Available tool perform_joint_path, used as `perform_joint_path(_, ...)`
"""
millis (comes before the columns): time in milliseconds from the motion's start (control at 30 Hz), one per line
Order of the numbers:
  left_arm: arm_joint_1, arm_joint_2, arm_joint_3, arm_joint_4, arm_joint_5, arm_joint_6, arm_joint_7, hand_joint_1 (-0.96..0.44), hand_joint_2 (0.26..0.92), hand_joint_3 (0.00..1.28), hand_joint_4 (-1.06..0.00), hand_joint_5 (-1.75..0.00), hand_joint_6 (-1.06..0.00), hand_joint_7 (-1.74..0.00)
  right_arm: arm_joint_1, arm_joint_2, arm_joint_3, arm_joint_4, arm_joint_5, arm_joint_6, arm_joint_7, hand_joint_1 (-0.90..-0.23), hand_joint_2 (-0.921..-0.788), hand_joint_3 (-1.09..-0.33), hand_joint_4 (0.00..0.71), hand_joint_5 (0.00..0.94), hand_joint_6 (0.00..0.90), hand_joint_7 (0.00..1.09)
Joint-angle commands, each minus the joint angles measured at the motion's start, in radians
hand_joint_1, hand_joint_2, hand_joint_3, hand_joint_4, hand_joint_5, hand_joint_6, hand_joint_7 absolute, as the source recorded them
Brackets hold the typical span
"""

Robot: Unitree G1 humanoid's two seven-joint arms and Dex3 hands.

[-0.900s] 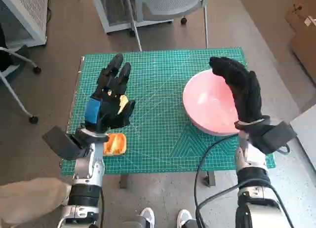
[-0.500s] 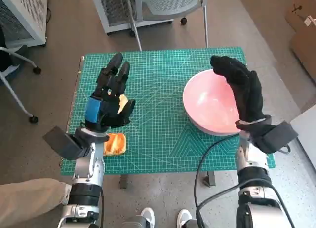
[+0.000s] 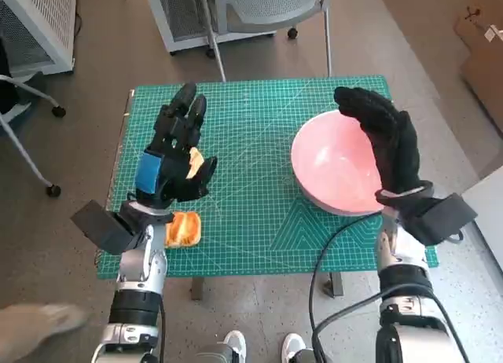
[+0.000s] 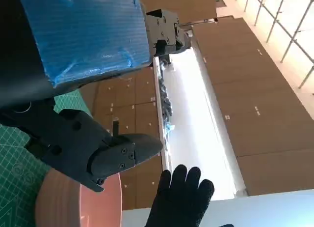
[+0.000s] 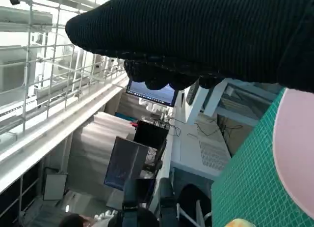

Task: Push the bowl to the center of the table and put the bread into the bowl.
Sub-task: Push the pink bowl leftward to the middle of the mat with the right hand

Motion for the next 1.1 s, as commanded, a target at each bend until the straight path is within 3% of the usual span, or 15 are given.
perform_joint_path(33,-0.016,0.009,-0.002,0.001,0.008,-0.008,0.004,-0.35,0.648,0.74,-0.05,-0.02,0.00,-0.41,0.009,0.002,0.004,-0.003,-0.006,0.013,-0.008,-0.580,-0.921,-0.671,0.168,0.001,0.237,0.01)
perform_joint_path(567,-0.011,0.010,0.000,-0.009,-0.003,-0.003,-0.002,-0.36,0.653,0.73,-0.05,-0.02,0.00,-0.41,0.014,-0.005,0.004,-0.002,-0.008,0.004,-0.012,-0.582,-0.921,-0.670,0.163,0.000,0.236,0.01)
perform_joint_path(867,-0.003,0.007,0.000,-0.019,-0.007,0.001,-0.001,-0.36,0.656,0.73,-0.05,-0.02,0.00,-0.41,-0.033,-0.084,-0.069,0.123,0.040,0.013,0.033,-0.597,-0.921,-0.660,0.160,0.002,0.236,0.01)
perform_joint_path(1100,-0.001,0.007,0.002,-0.011,-0.004,-0.009,0.000,-0.36,0.656,0.72,-0.05,-0.02,0.00,-0.41,-0.061,-0.145,-0.106,0.208,0.004,-0.005,-0.077,-0.607,-0.921,-0.661,0.169,0.005,0.244,0.01)
